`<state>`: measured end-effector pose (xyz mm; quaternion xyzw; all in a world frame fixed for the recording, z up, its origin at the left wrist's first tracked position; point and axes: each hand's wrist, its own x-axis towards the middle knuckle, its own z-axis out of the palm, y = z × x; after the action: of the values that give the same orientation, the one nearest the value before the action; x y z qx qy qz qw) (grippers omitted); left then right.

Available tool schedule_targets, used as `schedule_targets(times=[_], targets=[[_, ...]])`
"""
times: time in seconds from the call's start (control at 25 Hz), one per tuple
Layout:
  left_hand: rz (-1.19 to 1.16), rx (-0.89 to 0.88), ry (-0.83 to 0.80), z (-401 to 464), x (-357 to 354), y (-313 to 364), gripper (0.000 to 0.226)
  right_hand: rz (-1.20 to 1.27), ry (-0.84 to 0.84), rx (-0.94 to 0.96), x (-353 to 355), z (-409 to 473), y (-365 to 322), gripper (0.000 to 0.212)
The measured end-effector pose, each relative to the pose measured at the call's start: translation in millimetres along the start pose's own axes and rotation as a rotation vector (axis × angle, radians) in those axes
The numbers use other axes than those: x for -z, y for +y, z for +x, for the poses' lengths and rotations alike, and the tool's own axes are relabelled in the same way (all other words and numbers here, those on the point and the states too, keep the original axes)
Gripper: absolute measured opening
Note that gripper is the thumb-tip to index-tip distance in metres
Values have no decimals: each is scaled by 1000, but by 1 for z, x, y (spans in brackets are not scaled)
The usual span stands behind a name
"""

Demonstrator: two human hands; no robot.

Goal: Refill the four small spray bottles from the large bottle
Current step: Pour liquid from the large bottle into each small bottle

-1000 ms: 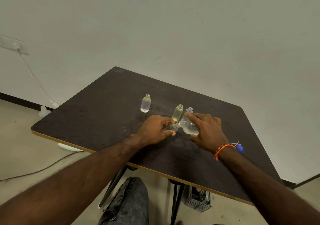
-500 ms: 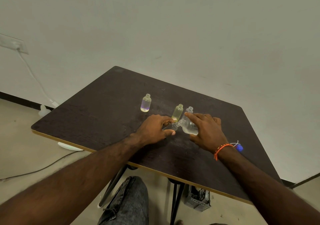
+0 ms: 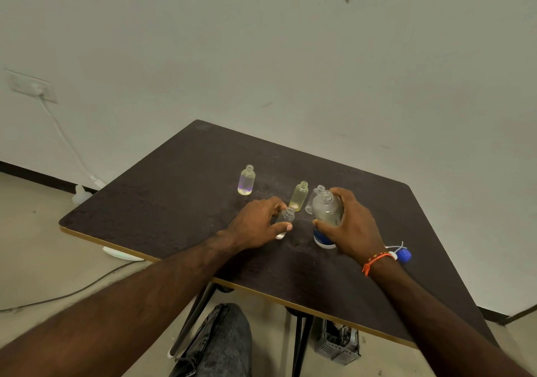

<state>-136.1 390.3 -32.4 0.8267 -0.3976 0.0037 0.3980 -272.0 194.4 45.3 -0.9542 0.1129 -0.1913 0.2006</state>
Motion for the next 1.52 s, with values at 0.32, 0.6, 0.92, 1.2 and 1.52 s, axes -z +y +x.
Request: schedule_targets(times=[0.32, 0.6, 0.92, 1.2, 1.52], targets=[[14, 99, 97, 17, 7, -2, 35, 204, 55, -69, -12, -13, 10, 79], [104, 318, 183, 60, 12, 4, 28, 243, 65, -71, -19, -15, 14, 79], [269, 530, 243, 83, 0, 22, 28, 250, 69, -34, -23, -13, 15, 80], [198, 604, 269, 79, -3, 23, 34, 304, 91, -86, -21, -14, 20, 79], [224, 389, 417, 62, -8, 50, 57, 344, 97, -161, -23, -13, 26, 81]])
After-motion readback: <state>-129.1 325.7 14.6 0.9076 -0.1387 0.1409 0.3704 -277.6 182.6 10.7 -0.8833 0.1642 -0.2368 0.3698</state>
